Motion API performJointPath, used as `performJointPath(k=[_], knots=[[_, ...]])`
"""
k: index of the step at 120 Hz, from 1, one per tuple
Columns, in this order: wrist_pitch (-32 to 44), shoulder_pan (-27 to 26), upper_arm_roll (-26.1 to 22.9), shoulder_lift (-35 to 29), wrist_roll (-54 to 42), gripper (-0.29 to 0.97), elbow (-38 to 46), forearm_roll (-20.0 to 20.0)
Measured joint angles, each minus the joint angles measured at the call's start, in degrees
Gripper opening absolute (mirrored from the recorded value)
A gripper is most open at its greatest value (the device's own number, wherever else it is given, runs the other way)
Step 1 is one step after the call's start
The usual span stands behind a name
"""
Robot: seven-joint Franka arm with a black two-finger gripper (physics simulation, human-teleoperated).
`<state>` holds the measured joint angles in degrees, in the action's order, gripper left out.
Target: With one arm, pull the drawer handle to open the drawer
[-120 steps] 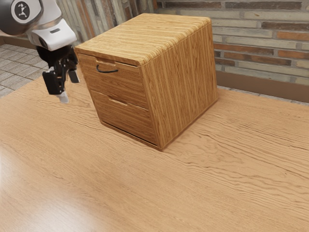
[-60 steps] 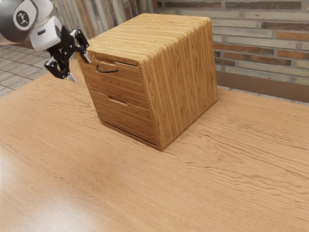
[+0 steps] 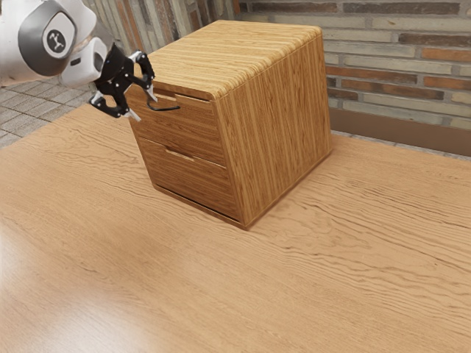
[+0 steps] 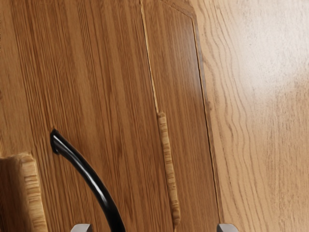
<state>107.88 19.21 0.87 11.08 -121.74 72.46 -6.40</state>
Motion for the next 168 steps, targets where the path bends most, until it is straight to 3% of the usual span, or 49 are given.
performJointPath(k=[43, 65, 100, 168], knots=[[1.66, 0.03, 0.24, 2.3, -3.91, 0.26, -0.04, -1.93], [2.12, 0.12, 0.46, 2.12, -5.2, 0.05, 0.67, -2.09], [2.82, 1.6, 0.33, -4.14, -6.86, -0.1, 8.21, -2.97], [3.46, 5.01, 1.2, -19.1, -8.95, -0.11, 26.07, -4.13]])
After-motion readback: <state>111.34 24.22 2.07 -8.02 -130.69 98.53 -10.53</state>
